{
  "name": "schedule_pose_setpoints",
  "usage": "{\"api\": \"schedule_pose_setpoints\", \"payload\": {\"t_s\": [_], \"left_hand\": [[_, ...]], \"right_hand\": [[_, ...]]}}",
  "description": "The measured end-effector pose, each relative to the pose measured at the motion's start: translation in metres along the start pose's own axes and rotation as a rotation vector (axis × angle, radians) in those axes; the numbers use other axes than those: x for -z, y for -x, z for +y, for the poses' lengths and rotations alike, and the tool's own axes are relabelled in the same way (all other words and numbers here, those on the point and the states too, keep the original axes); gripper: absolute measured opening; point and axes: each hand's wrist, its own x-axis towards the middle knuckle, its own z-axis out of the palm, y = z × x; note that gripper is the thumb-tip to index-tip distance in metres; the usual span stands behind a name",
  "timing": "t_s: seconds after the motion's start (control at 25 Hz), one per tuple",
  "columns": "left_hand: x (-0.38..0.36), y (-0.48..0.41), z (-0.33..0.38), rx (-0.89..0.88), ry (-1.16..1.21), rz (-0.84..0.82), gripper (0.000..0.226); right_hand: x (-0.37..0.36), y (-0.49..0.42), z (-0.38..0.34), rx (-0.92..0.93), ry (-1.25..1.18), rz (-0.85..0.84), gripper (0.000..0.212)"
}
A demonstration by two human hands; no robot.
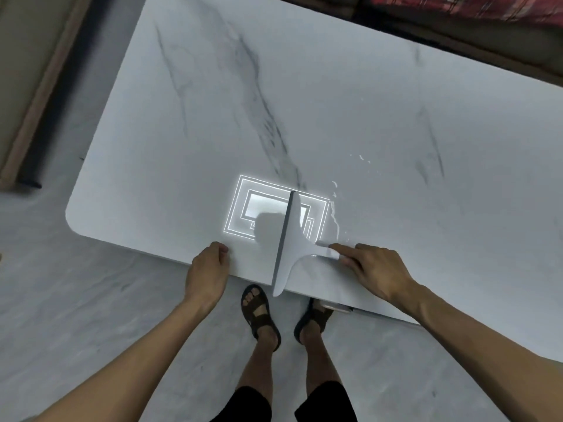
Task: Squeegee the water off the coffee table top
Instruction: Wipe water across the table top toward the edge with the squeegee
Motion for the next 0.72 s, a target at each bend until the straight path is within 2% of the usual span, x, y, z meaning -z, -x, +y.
{"api": "schedule_pose_setpoints", "payload": {"t_s": [0.12,0.24,0.4,0.64,0.72], "left_hand": [[-0.026,0.008,0.025,-0.095,-0.094,-0.121,0.038],[-0.059,0.021,0.050,-0.194,-0.154,-0.210,0.041],[-0.102,0.036,0.070,-0.296,-0.337,-0.236,0.040],[-0.147,0.064,0.088,-0.258,-0.424,-0.215,0.032],[-0.155,0.073,0.097,-0.194,-0.372,-0.230,0.029]], "right_hand": [[-0.002,0.027,0.029,-0.069,0.000,-0.001,0.039],[-0.005,0.050,0.053,-0.109,-0.002,0.003,0.040],[-0.014,0.061,0.074,-0.084,-0.018,0.018,0.041],[-0.017,0.060,0.116,0.024,0.013,0.005,0.040],[-0.012,0.065,0.137,0.051,0.033,0.000,0.040]]}}
